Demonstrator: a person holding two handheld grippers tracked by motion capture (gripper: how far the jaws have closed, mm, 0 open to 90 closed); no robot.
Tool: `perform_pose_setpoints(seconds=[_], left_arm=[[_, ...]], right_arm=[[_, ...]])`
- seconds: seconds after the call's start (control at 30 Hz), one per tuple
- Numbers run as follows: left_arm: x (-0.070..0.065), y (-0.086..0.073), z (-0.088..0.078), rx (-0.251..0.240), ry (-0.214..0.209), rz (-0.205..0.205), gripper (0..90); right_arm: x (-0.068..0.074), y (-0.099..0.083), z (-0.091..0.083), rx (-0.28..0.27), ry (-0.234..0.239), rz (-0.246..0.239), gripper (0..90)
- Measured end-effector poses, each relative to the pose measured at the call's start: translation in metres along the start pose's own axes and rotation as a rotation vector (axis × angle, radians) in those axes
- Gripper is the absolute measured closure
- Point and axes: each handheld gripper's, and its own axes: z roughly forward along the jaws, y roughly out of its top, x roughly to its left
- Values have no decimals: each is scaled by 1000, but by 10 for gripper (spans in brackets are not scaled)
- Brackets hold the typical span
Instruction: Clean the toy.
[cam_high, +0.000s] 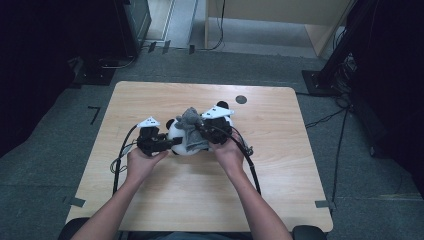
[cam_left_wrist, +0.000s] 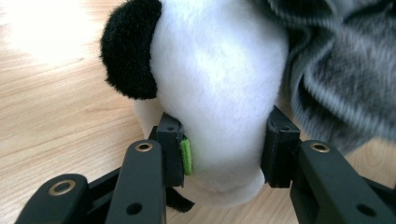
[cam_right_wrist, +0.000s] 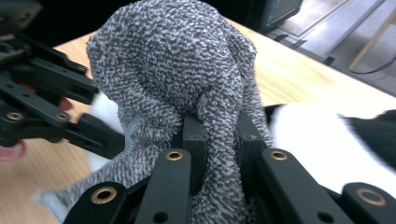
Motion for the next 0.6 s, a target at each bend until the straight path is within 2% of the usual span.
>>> perform_pose_setpoints(seconds=[0.13, 0.33, 0.6], left_arm=[[2, 0, 0, 5, -8, -2, 592], [6, -1, 1, 8, -25, -23, 591], [9, -2, 2, 4, -38, -41, 590]], right_arm=[[-8, -1, -12, -13, -47, -17, 801], [-29, -5, -28, -39, -88, 14, 801], [-53, -11, -44, -43, -146, 62, 802]])
